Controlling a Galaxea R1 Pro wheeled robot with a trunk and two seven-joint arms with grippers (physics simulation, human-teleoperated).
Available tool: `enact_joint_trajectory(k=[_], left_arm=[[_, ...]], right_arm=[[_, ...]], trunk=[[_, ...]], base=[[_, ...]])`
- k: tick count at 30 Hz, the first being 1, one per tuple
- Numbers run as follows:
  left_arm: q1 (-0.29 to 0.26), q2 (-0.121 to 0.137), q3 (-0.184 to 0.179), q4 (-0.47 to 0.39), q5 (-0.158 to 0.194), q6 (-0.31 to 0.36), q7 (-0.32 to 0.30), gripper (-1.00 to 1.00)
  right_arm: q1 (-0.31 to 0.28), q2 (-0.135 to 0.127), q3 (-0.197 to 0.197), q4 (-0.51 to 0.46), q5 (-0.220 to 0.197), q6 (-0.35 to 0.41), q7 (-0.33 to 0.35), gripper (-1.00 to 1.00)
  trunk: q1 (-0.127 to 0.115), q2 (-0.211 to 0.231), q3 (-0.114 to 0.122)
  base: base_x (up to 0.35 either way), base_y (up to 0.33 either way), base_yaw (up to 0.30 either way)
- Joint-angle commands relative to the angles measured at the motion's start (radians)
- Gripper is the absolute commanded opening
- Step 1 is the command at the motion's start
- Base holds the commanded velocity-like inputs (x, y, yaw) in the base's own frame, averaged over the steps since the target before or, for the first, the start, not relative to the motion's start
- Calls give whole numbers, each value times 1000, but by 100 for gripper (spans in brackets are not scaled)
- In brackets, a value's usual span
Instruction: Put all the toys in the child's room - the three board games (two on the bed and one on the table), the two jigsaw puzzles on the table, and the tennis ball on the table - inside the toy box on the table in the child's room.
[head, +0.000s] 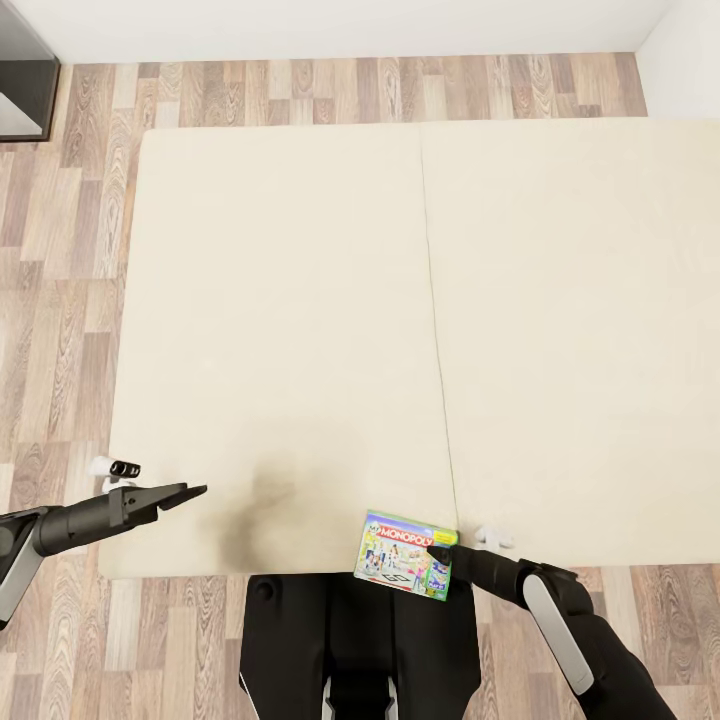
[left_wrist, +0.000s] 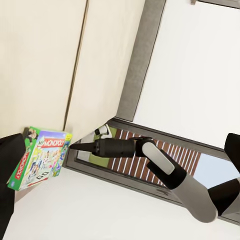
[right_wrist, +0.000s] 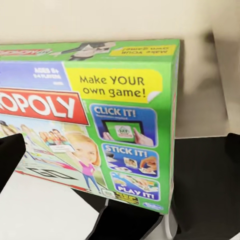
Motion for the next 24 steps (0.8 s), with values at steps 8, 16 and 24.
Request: enact_joint_trajectory(k=[8, 16, 24], left_arm=[[0, 0, 0, 0, -1, 11, -3, 100], [0, -4, 0, 0, -2, 11, -3, 100], [0, -10, 1, 0, -2, 11, -4, 100]], right_arm=[[0, 0, 1, 0, 5, -2, 4, 100], [0, 1, 22, 0, 5, -13, 4, 100], [-2, 4, 53, 0, 6, -20, 4, 100]], trunk=[[1, -2, -1], [1, -2, -1], [1, -2, -1]], base=[[0, 0, 0], [0, 0, 0], [0, 0, 0]])
